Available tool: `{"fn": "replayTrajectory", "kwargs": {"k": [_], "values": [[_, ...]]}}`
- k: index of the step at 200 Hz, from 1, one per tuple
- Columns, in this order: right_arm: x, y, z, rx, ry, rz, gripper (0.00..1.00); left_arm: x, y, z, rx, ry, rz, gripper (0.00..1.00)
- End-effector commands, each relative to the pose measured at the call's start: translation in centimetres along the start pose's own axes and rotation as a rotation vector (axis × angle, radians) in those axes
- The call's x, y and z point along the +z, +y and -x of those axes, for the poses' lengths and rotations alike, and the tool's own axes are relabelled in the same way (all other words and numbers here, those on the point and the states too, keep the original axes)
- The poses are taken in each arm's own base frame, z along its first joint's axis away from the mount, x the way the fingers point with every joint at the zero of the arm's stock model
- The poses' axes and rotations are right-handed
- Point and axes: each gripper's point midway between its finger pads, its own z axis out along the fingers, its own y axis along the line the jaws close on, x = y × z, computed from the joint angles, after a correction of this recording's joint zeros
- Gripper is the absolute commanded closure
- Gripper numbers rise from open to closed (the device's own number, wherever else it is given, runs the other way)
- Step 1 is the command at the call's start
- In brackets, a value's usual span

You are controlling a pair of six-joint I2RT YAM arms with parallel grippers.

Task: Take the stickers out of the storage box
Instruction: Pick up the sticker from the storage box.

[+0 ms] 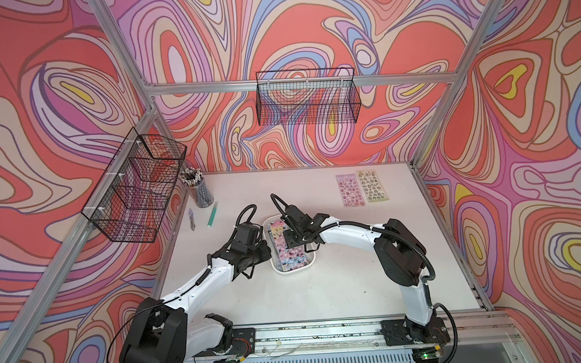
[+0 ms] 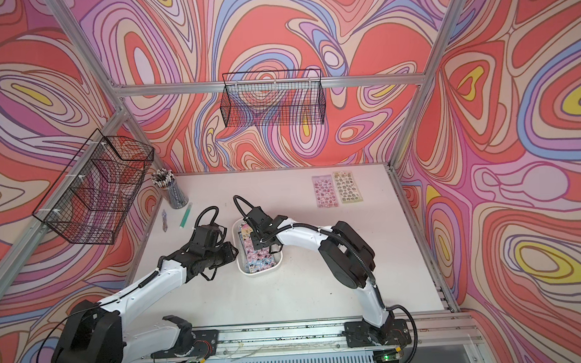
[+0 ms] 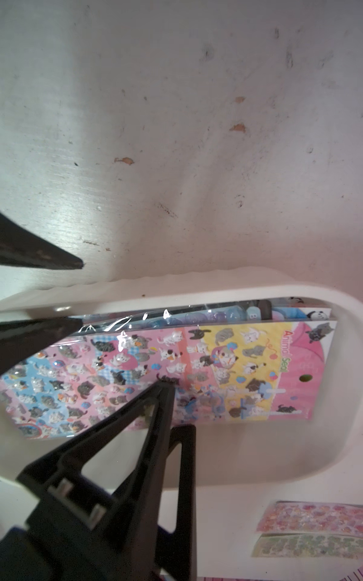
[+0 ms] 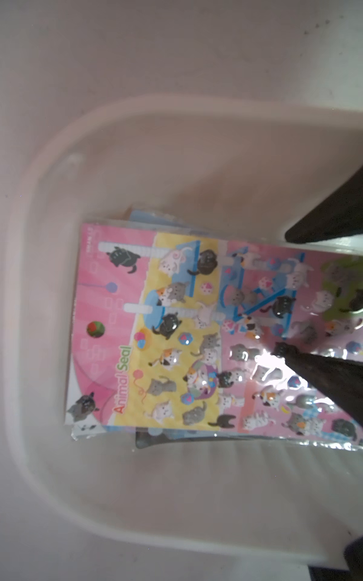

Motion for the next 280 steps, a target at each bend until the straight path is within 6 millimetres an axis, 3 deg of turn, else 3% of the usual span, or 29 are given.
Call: {"fn": "replayTrajectory", "kwargs": {"k": [1,112,150,187,213,280], "values": [[1.1,0.3,-0.5,0.021,0.031,0.007,0.41,0.0,0.0,0.1,-0.008,-0.018,-0.006,0.7],[1.9,0.7,-0.8,0.044,0.041,0.026,0.57,-0.3,0.2,-0.2,-0.001,-0.028,-0.008,0.7],[1.9,0.4,-0.8,0.053,0.039,0.017,0.72,-0.5,0.2,-0.1,-0.002,-0.033,-0.011,0.7],[1.5,0.2,-0.5,0.048,0.027,0.004,0.78,-0.6,0.2,-0.1,0.001,-0.034,-0.011,0.7],[1.2,0.1,-0.2,0.041,0.023,-0.004,0.92,-0.6,0.3,-0.2,0.002,-0.032,-0.01,0.7],[-0.2,-0.1,0.7,0.023,-0.003,-0.025,0.98,-0.8,0.4,-0.1,0.007,-0.038,-0.004,0.7]]}}
